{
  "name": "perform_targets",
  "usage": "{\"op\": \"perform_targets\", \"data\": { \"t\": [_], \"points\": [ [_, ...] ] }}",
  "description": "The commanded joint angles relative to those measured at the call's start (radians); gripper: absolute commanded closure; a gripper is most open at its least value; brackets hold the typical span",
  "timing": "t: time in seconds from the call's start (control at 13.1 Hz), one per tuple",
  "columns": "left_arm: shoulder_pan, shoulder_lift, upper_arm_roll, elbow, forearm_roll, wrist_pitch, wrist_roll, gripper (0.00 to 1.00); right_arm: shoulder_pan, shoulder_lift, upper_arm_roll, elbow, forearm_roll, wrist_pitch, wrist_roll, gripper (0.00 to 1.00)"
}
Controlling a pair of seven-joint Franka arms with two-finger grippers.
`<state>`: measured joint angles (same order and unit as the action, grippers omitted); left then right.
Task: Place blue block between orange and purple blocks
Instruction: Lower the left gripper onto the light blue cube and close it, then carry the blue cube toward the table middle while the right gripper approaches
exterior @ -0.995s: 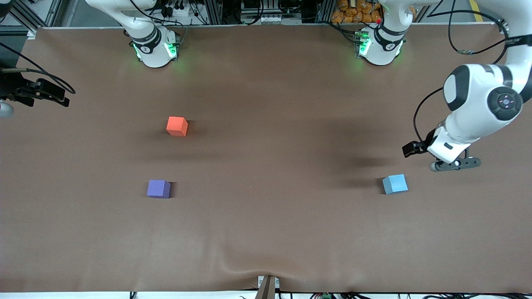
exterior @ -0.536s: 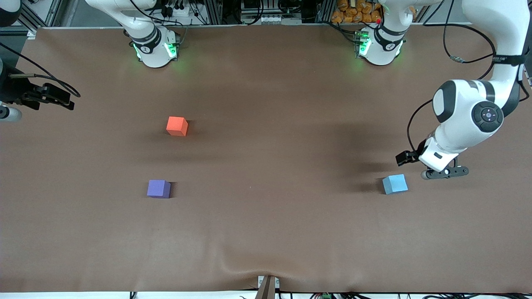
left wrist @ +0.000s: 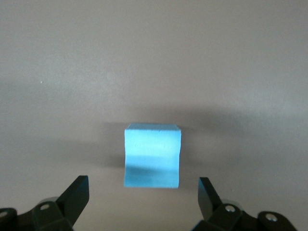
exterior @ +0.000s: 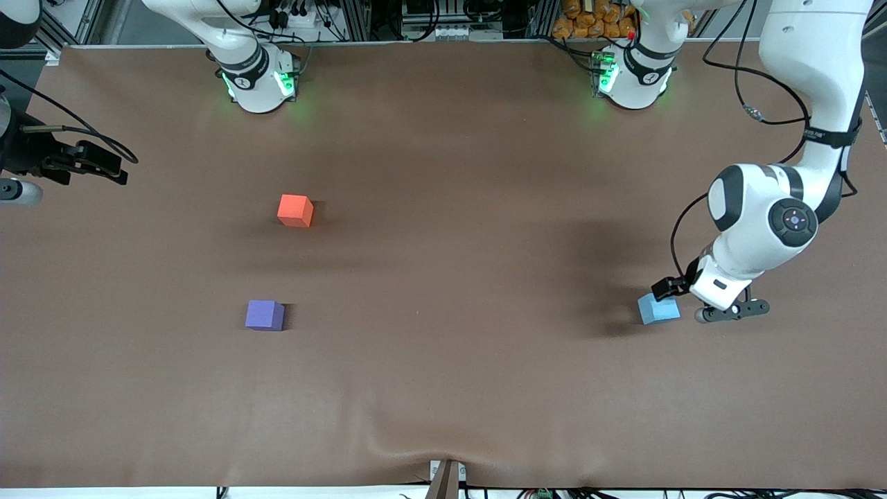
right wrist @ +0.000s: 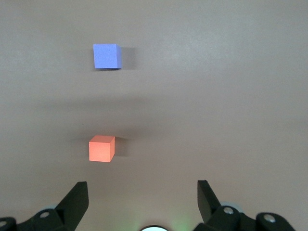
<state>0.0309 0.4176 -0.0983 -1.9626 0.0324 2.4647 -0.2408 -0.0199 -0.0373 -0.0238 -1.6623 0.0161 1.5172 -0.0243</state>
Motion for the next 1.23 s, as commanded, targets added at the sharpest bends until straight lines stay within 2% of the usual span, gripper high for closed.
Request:
{"op": "perform_targets", "data": {
  "t": [0.0,1.15],
  "points": [
    [0.0,0.05,-0.001,0.022,0.018,0.046,-0.034,0.0,-0.002,-0.01,0.001,-0.023,0.007,0.014,0.004,0.0],
    [0.001,0.115,-0.001,0.021,0.02,0.106,-0.034,0.0,-0.003,-0.024,0.001,-0.045,0.007,0.034,0.001,0.0]
  ]
}}
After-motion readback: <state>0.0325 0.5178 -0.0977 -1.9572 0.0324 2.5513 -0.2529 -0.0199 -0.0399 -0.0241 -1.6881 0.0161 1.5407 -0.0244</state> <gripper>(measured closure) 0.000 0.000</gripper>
